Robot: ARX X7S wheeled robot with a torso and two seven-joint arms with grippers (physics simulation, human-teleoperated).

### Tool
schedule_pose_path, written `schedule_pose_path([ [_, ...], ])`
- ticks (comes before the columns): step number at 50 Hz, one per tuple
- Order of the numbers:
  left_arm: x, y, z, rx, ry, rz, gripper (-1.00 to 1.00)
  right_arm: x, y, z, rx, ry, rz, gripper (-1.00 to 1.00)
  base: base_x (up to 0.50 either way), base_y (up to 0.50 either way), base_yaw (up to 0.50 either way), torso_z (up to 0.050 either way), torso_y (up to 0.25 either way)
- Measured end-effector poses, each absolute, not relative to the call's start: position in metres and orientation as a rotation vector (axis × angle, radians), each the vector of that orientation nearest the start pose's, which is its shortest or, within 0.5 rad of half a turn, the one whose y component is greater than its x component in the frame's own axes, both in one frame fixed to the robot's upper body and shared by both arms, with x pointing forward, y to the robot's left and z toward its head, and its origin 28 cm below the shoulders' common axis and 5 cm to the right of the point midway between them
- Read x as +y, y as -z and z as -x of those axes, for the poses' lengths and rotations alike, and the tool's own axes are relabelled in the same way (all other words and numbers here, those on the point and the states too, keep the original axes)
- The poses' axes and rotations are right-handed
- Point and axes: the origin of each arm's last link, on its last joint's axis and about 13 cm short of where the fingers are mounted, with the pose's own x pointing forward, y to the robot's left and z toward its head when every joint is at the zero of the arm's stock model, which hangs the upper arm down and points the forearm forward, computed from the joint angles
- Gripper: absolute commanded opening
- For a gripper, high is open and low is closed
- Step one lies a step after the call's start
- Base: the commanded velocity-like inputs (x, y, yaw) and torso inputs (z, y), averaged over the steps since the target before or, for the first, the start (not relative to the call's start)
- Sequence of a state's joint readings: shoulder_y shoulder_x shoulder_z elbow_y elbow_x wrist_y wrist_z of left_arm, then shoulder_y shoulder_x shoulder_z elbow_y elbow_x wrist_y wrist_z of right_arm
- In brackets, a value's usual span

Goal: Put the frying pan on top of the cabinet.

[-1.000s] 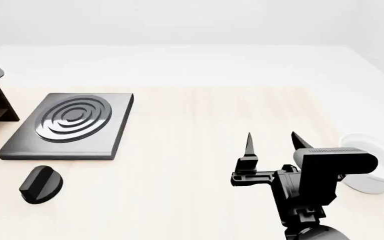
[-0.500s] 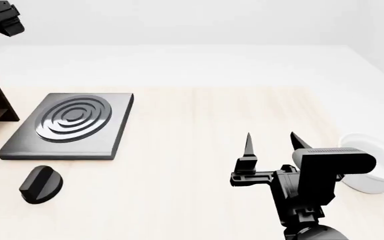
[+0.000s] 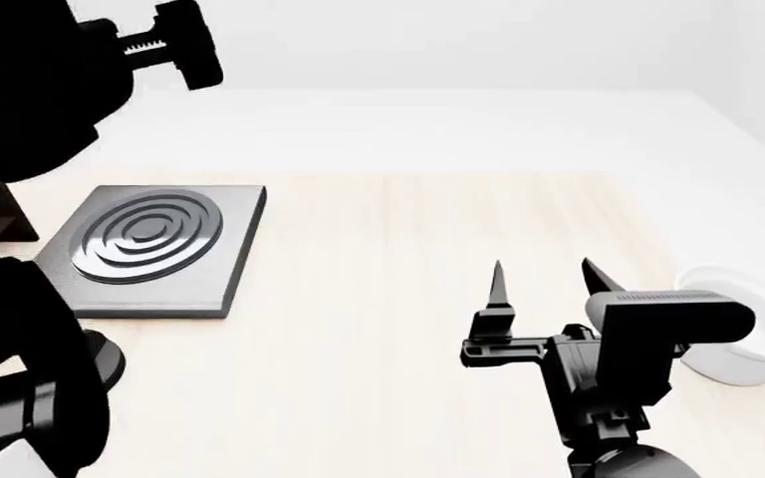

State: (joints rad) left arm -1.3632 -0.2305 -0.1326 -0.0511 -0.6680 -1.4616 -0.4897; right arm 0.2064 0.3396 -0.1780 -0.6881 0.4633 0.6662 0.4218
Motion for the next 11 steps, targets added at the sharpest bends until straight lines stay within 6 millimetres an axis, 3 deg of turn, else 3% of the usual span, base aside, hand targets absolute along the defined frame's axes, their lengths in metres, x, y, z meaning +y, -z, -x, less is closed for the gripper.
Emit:
schedule_pose_path([
  [11, 0.237, -0.306, -0.294, 0.159, 0.071, 0.168, 1.0, -0.097, -0.148, -0.209, -0.126, -0.034, -0.001, 1.0, 0.0, 0.0, 0.0, 0.0, 0.0],
])
